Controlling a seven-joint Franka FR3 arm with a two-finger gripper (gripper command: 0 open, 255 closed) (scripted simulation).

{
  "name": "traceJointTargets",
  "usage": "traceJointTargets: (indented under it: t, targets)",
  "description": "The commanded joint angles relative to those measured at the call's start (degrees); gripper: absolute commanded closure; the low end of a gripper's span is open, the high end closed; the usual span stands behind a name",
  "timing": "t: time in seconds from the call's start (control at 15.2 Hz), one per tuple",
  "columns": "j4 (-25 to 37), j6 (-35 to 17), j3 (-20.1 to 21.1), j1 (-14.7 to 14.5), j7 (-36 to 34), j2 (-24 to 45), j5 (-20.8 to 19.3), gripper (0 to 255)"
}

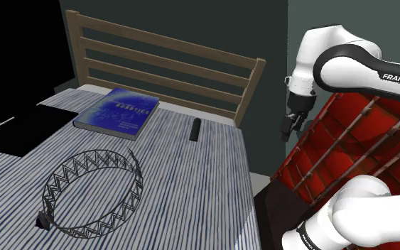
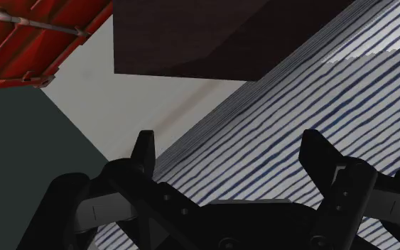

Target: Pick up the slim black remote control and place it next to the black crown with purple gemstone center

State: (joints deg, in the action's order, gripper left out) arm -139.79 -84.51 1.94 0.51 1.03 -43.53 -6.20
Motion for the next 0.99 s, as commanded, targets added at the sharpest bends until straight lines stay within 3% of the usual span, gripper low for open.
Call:
traceJointTargets:
  t: [0.0,0.92]
  targets:
    - [0.0,0.0,0.0,0.0,0.0,0.0,0.0,0]
    - [11.27,-17.73,5.58,2.28,-22.57,28.97,9.34,0]
